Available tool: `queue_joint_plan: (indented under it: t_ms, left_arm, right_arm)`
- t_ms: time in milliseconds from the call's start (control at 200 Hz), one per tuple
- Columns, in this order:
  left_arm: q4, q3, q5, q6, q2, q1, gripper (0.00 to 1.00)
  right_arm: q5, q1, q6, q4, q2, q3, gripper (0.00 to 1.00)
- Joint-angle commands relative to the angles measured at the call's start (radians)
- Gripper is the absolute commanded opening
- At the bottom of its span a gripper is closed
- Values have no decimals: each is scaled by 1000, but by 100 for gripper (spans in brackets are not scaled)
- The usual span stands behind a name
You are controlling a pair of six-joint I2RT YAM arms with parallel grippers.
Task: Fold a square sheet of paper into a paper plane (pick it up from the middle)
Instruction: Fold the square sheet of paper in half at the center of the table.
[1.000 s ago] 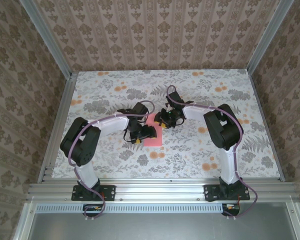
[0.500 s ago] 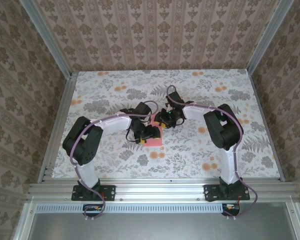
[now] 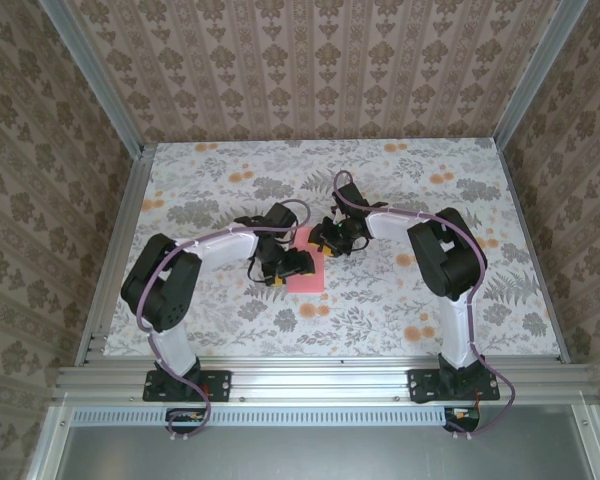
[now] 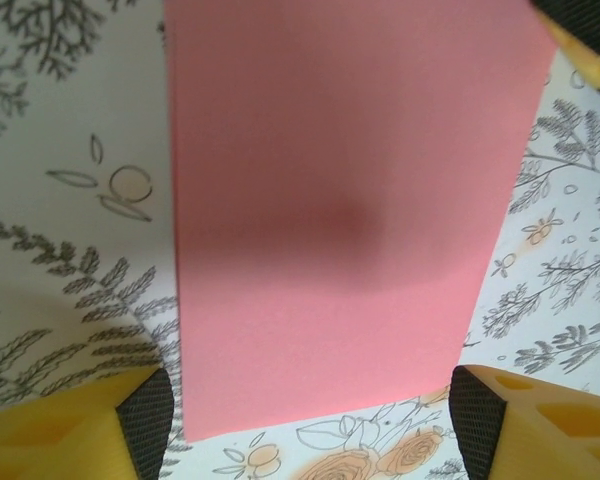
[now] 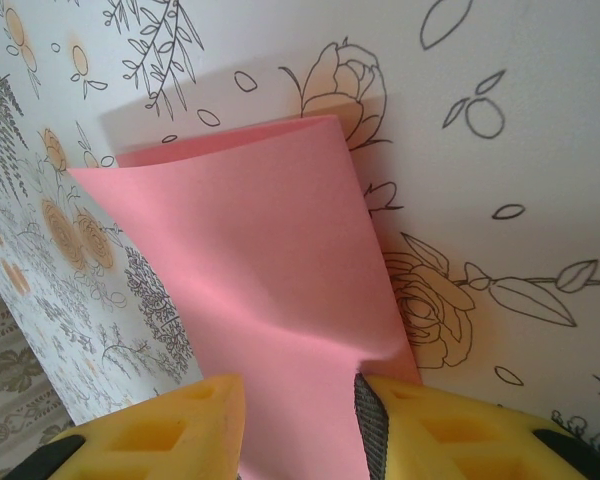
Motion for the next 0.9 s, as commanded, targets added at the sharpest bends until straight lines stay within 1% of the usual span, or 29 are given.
queue_joint_plan:
  t_ms: [0,115,435,710,895]
  left_arm:
    - [-65,29,-25,11,23,-13,76]
    - [-96,51,-42,15,46,-24,77]
    - [-143,90,-2,43,98,-49,78]
    - [-140,148,41,70,117,-70,78]
    - [-143,160,35,69,119,-70,77]
  right_arm:
    - [111,-1,6,-101,117,-74,39]
    - [116,-2,11,-108,122,-74,39]
    - [115,-12,36,-111,138,-77,39]
    - [110,-15,39,-104,144,-81,39]
    - [107,-16,39,-101,147,-82,39]
